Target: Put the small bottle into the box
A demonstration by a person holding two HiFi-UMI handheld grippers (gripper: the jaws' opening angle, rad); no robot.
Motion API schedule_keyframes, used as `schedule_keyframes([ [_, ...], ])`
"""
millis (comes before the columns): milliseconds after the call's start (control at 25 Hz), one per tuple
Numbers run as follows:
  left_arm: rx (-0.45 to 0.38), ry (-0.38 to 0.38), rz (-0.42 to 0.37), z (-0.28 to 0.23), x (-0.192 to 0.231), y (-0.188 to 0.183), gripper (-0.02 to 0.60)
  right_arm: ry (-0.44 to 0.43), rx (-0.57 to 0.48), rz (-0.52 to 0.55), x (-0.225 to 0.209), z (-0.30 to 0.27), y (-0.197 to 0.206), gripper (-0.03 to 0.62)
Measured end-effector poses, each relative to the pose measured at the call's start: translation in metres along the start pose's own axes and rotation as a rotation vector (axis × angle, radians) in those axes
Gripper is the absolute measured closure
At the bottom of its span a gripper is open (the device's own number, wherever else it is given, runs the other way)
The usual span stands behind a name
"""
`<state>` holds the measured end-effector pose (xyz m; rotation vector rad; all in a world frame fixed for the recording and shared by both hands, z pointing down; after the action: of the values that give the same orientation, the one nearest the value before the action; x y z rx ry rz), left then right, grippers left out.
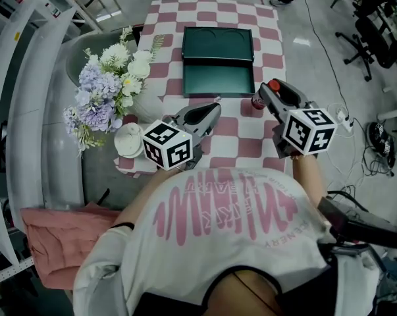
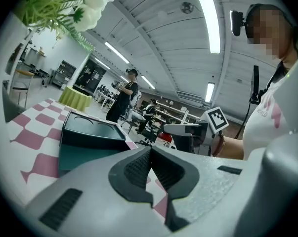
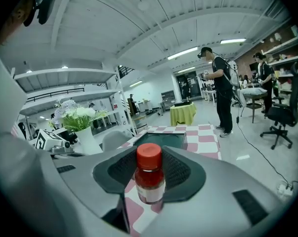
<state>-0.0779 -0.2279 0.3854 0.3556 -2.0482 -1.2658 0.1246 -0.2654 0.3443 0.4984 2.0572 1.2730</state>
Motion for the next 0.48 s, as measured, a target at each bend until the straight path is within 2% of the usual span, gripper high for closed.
schedule_keyframes([
  [480, 0.108, 0.017, 0.024, -0.023, 0.019, 0.033, 0.575, 0.024, 0.06, 0.001, -0.015, -0.029, 0.005, 0.442],
])
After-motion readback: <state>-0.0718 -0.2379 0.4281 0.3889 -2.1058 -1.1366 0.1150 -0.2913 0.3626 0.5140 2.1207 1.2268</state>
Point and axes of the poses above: the fingertips, and each gripper's own axes: z backward along the fingers, x to its left, y out of its underside, the point moved 6 cm from there along z, backward along the fingers, and after that the axes turned 14 degrees about -y, right-handed, at the moved point
